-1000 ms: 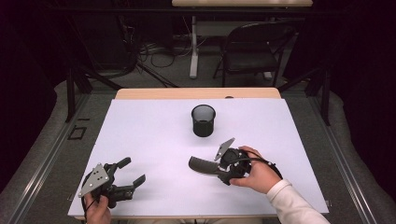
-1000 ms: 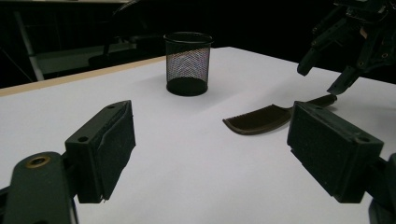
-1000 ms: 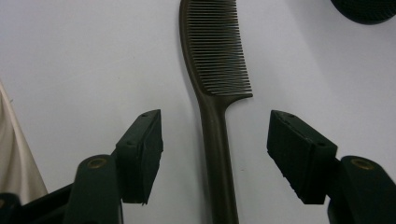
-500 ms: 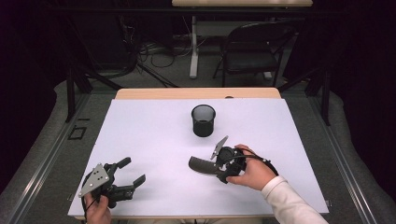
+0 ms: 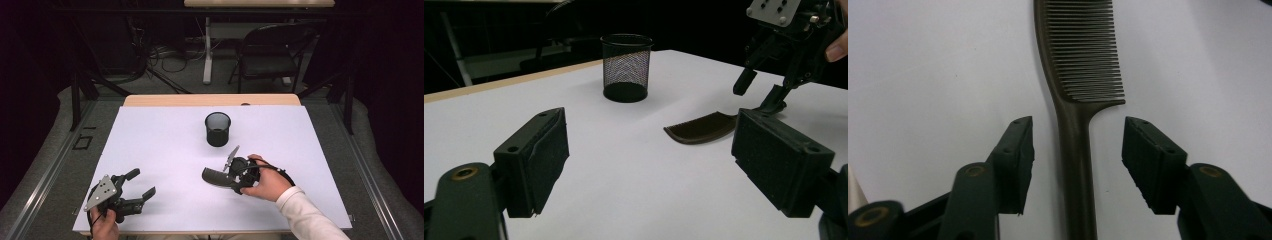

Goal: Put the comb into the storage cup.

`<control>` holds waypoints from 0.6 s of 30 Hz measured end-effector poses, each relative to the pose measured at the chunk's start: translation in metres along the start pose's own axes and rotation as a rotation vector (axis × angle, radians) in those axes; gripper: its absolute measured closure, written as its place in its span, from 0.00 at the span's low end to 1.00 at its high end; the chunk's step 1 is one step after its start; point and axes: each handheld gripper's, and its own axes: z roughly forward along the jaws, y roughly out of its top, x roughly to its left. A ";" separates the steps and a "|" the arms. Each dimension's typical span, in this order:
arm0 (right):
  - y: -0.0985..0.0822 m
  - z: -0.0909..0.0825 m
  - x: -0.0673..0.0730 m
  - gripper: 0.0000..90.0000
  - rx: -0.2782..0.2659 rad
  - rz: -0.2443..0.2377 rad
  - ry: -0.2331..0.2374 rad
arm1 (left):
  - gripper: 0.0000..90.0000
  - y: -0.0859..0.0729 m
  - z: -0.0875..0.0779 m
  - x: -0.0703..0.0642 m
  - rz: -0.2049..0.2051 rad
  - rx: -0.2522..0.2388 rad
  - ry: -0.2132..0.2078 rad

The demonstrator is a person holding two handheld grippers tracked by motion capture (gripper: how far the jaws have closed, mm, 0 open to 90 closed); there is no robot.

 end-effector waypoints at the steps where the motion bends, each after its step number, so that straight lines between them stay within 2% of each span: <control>1: 0.000 0.001 0.000 0.55 0.004 -0.005 0.000 | 0.17 0.000 0.000 0.000 0.000 0.000 0.000; 7: -0.001 0.007 -0.002 0.62 0.049 -0.012 0.001 | 0.17 0.000 0.000 0.000 -0.001 0.001 0.001; 18: -0.001 0.015 -0.002 0.70 0.104 -0.019 0.011 | 0.17 0.000 0.000 0.000 -0.002 0.003 0.003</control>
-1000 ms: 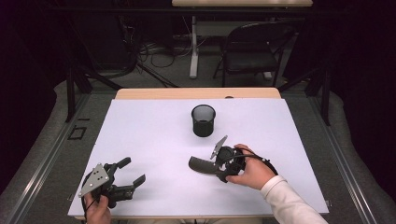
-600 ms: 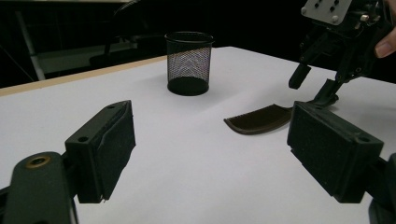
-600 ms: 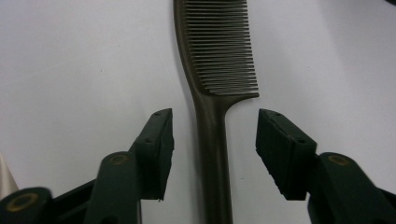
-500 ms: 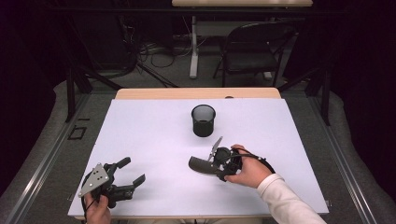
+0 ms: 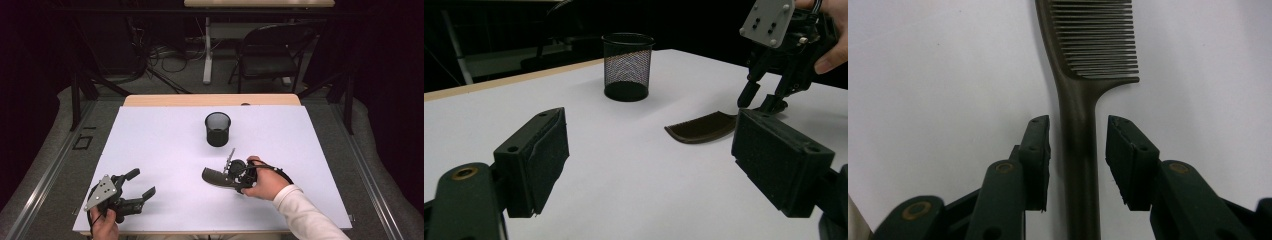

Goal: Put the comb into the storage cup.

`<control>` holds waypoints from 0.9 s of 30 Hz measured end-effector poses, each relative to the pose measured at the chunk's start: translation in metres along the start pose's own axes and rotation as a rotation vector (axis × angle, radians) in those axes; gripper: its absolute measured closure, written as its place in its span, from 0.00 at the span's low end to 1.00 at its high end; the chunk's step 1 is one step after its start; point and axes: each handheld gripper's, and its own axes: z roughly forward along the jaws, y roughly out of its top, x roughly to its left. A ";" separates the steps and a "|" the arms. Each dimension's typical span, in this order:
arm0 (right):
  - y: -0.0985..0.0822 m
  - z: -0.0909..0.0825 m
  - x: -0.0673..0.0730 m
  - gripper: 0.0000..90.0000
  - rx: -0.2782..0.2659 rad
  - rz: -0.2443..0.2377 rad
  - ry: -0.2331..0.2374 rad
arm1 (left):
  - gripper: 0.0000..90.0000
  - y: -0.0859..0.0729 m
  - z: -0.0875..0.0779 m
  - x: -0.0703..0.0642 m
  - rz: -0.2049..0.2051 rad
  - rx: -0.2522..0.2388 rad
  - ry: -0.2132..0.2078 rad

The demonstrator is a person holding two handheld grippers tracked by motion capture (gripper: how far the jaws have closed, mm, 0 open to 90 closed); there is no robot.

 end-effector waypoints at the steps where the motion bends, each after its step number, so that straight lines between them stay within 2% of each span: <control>1: 0.000 0.001 0.000 0.70 0.010 0.001 0.001 | 0.17 0.000 0.000 0.000 0.000 0.000 0.000; 27: 0.002 0.010 -0.003 0.79 0.057 -0.006 0.008 | 0.17 0.000 0.000 0.000 -0.001 0.004 -0.002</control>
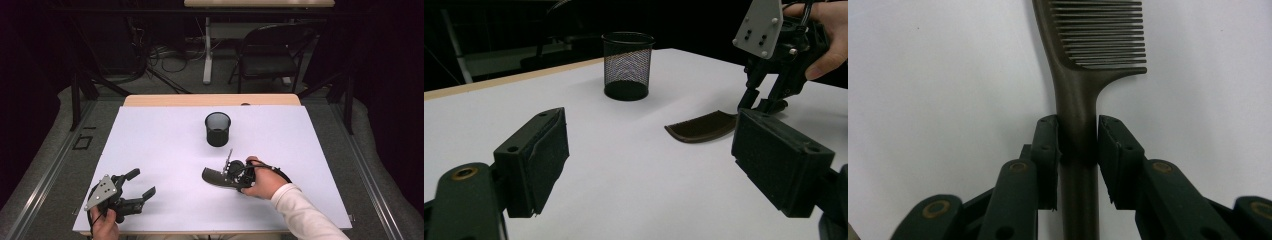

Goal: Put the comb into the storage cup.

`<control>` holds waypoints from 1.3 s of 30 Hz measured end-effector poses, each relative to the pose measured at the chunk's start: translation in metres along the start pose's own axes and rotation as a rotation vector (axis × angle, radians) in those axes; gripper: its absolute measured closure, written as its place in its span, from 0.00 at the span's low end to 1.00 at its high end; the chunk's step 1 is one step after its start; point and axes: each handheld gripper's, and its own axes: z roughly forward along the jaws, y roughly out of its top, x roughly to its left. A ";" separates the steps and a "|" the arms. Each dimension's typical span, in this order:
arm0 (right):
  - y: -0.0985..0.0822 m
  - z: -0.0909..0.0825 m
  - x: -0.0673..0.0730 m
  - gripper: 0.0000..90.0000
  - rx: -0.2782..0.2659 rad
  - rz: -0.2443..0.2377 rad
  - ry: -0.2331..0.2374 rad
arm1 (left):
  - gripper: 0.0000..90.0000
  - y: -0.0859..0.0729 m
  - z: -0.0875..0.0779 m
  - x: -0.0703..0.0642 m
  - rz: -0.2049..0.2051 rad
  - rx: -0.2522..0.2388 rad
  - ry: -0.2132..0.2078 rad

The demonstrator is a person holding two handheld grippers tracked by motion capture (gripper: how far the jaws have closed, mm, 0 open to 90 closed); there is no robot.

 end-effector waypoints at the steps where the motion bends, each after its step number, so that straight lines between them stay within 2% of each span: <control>1: 0.000 0.000 0.000 0.79 0.002 0.002 0.001 | 0.17 0.000 0.000 0.000 0.001 0.000 0.000; 21: 0.001 0.004 -0.002 0.78 0.017 -0.001 0.014 | 0.17 0.000 0.000 0.000 -0.002 0.001 0.000; 39: 0.001 0.005 -0.002 0.81 0.009 -0.016 0.017 | 0.17 0.000 0.000 0.000 -0.002 0.003 0.000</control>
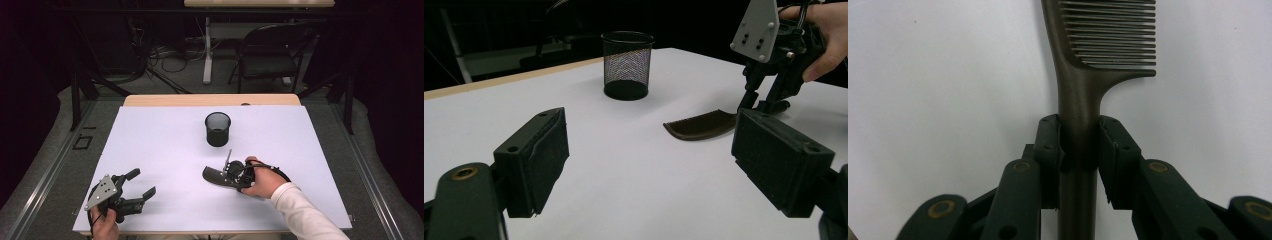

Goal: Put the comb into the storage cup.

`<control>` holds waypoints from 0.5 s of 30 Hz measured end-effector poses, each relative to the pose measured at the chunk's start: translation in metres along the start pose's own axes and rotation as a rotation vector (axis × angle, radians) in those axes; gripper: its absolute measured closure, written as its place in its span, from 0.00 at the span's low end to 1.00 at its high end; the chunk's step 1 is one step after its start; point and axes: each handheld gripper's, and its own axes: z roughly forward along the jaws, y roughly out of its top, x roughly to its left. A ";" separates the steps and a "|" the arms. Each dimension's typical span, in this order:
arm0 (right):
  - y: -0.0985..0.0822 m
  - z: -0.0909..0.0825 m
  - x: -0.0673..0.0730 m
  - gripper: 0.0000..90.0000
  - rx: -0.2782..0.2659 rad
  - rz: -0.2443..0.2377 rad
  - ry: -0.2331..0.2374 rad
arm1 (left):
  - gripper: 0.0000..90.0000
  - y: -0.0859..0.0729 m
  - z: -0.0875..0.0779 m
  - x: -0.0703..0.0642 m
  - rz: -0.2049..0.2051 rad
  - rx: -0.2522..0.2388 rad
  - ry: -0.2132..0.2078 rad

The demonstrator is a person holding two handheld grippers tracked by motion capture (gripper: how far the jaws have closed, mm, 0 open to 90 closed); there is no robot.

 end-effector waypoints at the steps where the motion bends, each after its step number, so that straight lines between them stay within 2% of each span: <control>1: 0.000 0.000 0.000 0.81 0.000 -0.001 0.000 | 0.17 0.000 0.000 0.000 0.000 0.000 0.000; 7: 0.000 0.000 0.000 0.81 0.000 -0.002 -0.004 | 0.17 0.000 0.000 0.000 0.001 0.000 0.000; 15: -0.001 0.000 0.000 0.81 -0.006 0.004 0.006 | 0.17 0.000 -0.001 0.001 -0.013 -0.002 0.021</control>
